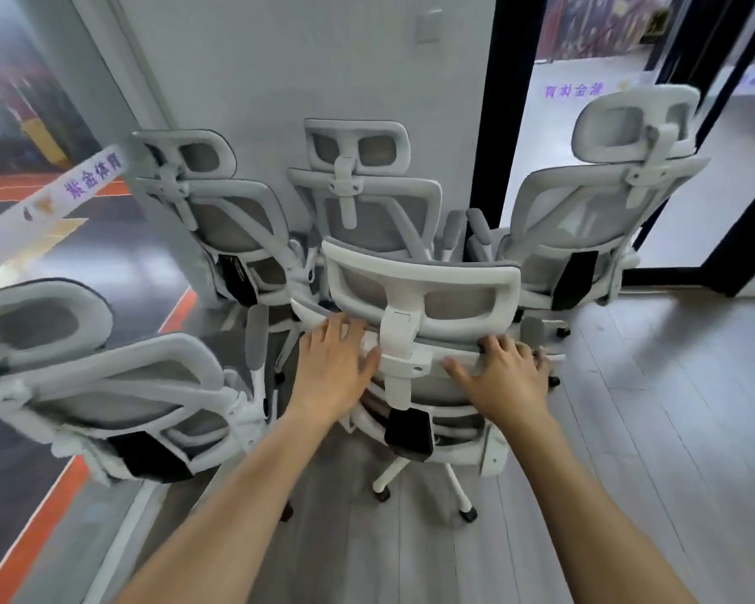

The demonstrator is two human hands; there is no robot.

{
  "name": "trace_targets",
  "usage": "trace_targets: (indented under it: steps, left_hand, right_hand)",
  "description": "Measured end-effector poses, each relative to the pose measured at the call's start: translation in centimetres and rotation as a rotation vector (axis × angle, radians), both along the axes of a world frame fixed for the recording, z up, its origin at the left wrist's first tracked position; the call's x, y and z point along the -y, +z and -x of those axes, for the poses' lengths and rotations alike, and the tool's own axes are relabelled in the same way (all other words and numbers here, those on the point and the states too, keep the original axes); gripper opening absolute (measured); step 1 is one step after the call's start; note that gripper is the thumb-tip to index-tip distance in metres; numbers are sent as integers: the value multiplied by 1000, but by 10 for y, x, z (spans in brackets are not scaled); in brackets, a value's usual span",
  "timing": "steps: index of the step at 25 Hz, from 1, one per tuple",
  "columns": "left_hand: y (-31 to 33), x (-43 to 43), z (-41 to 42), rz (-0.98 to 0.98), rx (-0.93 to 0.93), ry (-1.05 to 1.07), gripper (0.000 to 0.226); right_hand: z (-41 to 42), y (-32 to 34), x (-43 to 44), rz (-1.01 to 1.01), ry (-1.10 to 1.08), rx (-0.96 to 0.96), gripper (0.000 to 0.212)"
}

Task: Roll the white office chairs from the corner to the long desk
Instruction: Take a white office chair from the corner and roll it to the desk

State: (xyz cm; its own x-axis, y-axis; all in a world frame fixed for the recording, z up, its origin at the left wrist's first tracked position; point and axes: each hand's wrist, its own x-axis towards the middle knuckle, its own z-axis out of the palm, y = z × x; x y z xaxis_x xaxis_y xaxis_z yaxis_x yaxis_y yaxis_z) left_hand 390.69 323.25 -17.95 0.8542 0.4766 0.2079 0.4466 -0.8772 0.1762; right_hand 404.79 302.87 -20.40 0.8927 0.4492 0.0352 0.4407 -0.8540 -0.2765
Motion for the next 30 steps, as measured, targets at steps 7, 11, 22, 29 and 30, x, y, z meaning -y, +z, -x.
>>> trace_targets:
  steps: [7, 11, 22, 29, 30]
  left_hand:
    - [-48, -112, -17, 34, 175, -301, 48]
    - [-61, -134, -14, 86, 223, -403, 48]
    - [-58, -101, 1, 121, 161, -764, 45]
    - [-63, -7, 21, 172, 181, -1030, 48]
    - [-63, 10, 25, 192, 183, -1072, 48]
  right_hand:
    - [22, -30, -14, -82, -166, 205, 80]
    - [55, -36, -22, -52, -251, 251, 82]
    - [187, -40, 18, -77, -576, 362, 72]
    - [287, -44, 89, -6, -816, 431, 73]
    - [302, -44, 99, -5, -862, 445, 72]
